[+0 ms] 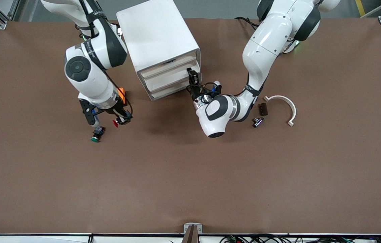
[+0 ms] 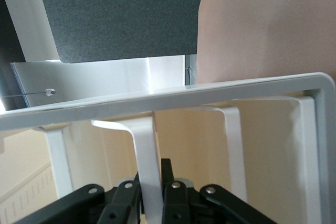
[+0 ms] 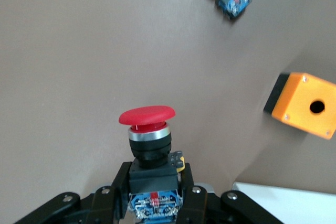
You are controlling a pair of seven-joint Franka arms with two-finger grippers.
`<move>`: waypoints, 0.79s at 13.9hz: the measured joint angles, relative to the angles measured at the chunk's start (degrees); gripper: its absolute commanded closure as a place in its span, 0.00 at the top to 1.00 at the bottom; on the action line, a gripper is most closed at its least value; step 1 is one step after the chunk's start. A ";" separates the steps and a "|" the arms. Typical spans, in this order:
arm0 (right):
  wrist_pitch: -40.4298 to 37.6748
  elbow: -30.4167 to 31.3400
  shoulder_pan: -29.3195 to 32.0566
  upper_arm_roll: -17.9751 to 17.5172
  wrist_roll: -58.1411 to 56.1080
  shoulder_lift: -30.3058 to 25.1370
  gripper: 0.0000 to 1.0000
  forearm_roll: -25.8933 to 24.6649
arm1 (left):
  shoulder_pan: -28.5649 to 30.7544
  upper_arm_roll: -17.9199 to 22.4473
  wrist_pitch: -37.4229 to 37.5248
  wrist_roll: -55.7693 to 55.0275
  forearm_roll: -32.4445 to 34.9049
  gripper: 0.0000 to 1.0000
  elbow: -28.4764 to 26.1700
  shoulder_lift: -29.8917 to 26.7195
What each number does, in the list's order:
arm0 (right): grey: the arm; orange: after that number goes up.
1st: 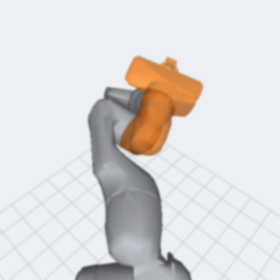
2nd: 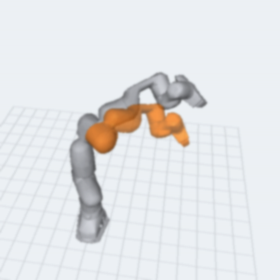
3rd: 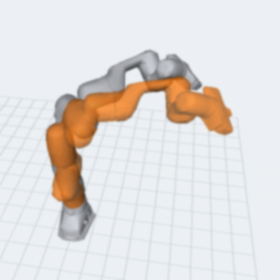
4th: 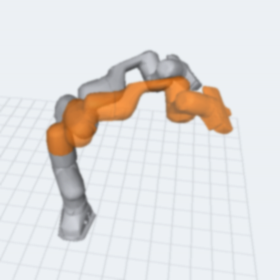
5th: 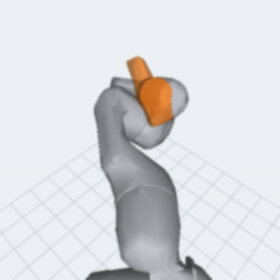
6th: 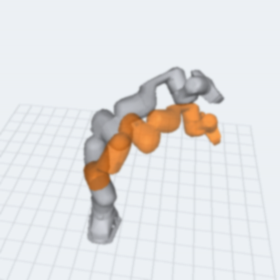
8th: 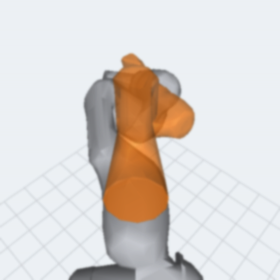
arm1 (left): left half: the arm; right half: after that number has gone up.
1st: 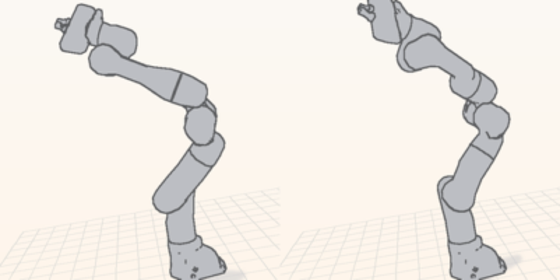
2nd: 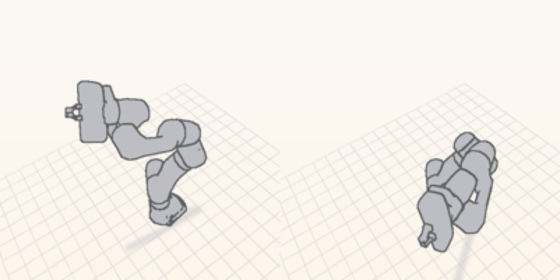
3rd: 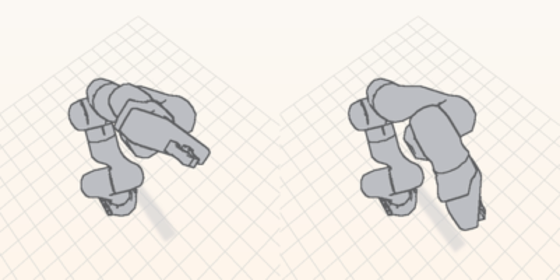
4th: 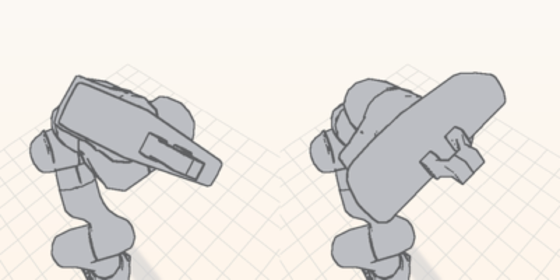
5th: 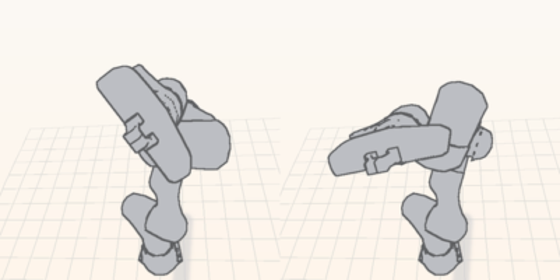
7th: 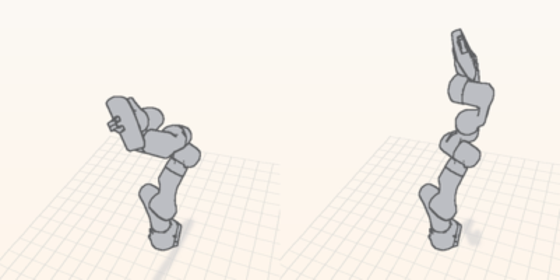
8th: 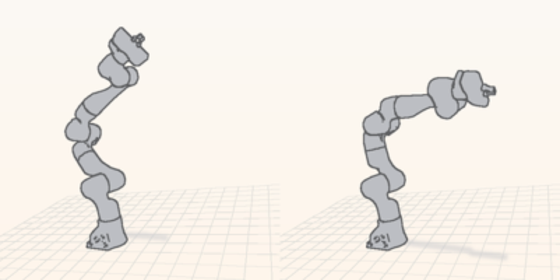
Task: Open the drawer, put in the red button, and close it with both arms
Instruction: 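Lift the red button with the right gripper and carry it over the drawer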
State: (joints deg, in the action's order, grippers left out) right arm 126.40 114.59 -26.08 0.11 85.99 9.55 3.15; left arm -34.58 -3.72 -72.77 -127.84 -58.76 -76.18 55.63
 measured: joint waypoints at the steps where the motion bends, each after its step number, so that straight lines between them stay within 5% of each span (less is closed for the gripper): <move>1: 0.00 -0.38 -0.91 0.01 1.71 0.11 0.00 0.00 | 0.47 0.06 -0.05 0.12 0.00 0.12 0.05 0.00; 11: -0.01 -5.25 -12.16 -0.07 15.85 2.33 0.00 2.35 | 5.85 0.12 -2.01 3.54 -0.44 0.17 0.56 -0.01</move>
State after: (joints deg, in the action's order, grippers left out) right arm 126.39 109.34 -38.24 0.04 101.84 11.89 5.51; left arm -28.73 -3.60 -74.78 -124.29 -59.20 -75.62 55.62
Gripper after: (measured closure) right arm 0.590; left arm 0.833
